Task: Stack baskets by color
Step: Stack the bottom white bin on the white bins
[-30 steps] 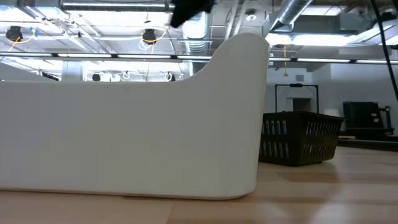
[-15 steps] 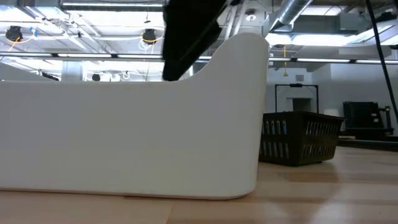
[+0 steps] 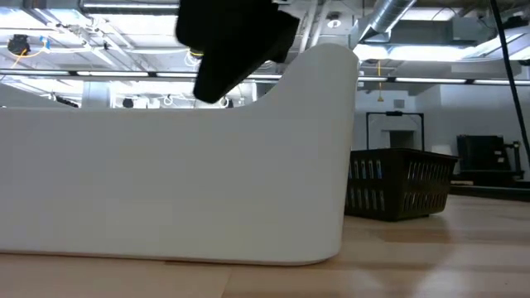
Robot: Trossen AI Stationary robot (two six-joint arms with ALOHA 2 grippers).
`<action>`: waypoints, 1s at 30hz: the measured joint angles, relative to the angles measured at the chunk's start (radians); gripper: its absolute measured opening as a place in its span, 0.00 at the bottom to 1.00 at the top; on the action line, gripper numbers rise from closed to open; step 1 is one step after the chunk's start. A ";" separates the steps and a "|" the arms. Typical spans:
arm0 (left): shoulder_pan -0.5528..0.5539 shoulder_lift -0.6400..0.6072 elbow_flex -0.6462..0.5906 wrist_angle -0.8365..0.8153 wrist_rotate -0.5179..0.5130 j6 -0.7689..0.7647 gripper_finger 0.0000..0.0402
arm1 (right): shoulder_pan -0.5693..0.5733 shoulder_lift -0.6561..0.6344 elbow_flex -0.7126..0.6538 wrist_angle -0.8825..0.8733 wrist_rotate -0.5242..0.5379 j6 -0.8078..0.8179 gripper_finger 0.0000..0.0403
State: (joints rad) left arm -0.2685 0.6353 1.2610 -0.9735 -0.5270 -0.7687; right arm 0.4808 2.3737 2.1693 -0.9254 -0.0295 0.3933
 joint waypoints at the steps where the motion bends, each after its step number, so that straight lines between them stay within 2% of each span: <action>1: 0.000 0.000 0.000 0.000 0.000 -0.002 0.56 | 0.001 0.007 0.000 0.006 -0.001 0.001 0.56; 10: 0.000 0.000 0.000 -0.001 0.000 -0.014 0.56 | -0.014 0.071 -0.001 0.052 -0.112 -0.016 0.56; 13: 0.000 0.000 0.000 -0.001 0.000 -0.014 0.56 | -0.024 0.072 -0.001 0.047 -0.122 -0.047 0.53; 18: 0.000 0.000 0.000 -0.002 0.000 -0.002 0.56 | -0.046 0.072 -0.001 0.035 -0.128 -0.081 0.39; 26: 0.000 0.000 0.000 -0.002 0.002 0.000 0.56 | -0.077 0.071 0.000 0.016 -0.126 -0.115 0.04; 30: 0.000 0.000 0.000 -0.002 0.002 0.000 0.56 | -0.077 0.070 0.000 0.016 -0.100 -0.143 0.04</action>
State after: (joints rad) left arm -0.2686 0.6353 1.2610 -0.9752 -0.5255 -0.7685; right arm 0.4034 2.4439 2.1696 -0.9092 -0.1298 0.2506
